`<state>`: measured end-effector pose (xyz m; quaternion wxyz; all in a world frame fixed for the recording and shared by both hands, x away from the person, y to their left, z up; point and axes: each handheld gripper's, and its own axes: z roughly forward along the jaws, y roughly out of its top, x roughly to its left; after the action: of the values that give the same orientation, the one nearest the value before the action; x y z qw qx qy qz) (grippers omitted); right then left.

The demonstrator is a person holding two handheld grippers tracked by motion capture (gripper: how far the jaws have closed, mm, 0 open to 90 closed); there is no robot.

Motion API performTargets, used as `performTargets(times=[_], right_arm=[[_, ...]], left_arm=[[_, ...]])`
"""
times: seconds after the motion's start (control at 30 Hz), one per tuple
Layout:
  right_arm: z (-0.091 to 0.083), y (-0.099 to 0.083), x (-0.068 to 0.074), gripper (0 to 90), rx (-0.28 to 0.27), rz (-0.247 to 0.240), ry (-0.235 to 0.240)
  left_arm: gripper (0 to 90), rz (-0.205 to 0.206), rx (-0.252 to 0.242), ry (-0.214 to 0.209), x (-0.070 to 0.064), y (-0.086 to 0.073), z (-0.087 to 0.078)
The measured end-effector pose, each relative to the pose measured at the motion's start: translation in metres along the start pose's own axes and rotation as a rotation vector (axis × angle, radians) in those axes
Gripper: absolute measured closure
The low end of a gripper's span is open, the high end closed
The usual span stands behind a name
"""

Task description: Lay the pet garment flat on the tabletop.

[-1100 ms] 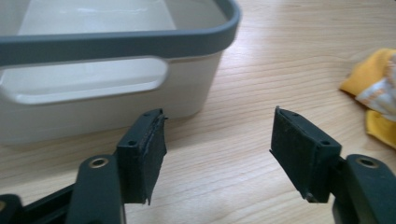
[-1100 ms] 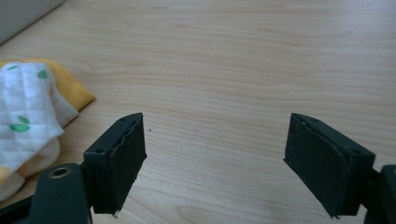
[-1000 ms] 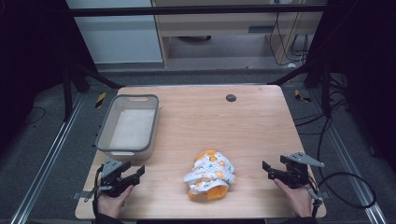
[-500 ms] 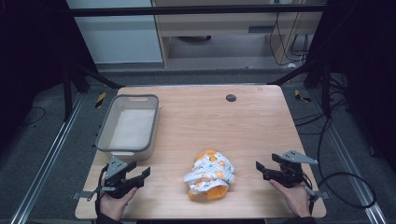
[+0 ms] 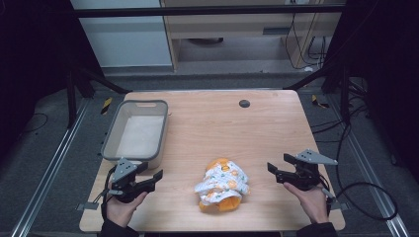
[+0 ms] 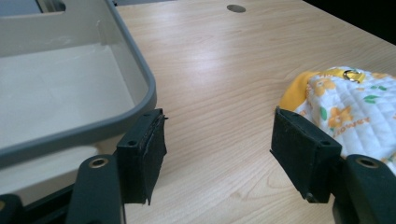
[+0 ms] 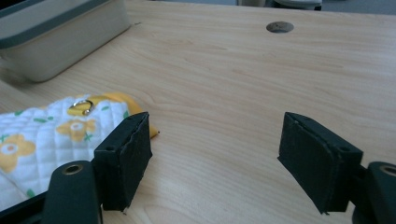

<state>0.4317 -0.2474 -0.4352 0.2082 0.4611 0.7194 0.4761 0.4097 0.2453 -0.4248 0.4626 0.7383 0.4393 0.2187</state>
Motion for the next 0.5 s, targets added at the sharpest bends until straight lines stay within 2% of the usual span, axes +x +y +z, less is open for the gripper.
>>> performTargets(times=[0.07,0.23,0.5], right_arm=[[0.003,0.009,0.003,25.3,-0.011,-0.010,0.006],[0.008,0.017,0.008,25.4,-0.018,-0.014,0.023],[0.022,0.026,0.017,26.6,-0.004,-0.031,0.059]], left_arm=[[34.5,0.007,-0.007,-0.008,-0.003,0.007,0.002],[34.4,0.014,-0.020,-0.023,-0.008,0.018,0.010],[34.5,0.039,0.003,-0.036,-0.020,0.033,0.032]])
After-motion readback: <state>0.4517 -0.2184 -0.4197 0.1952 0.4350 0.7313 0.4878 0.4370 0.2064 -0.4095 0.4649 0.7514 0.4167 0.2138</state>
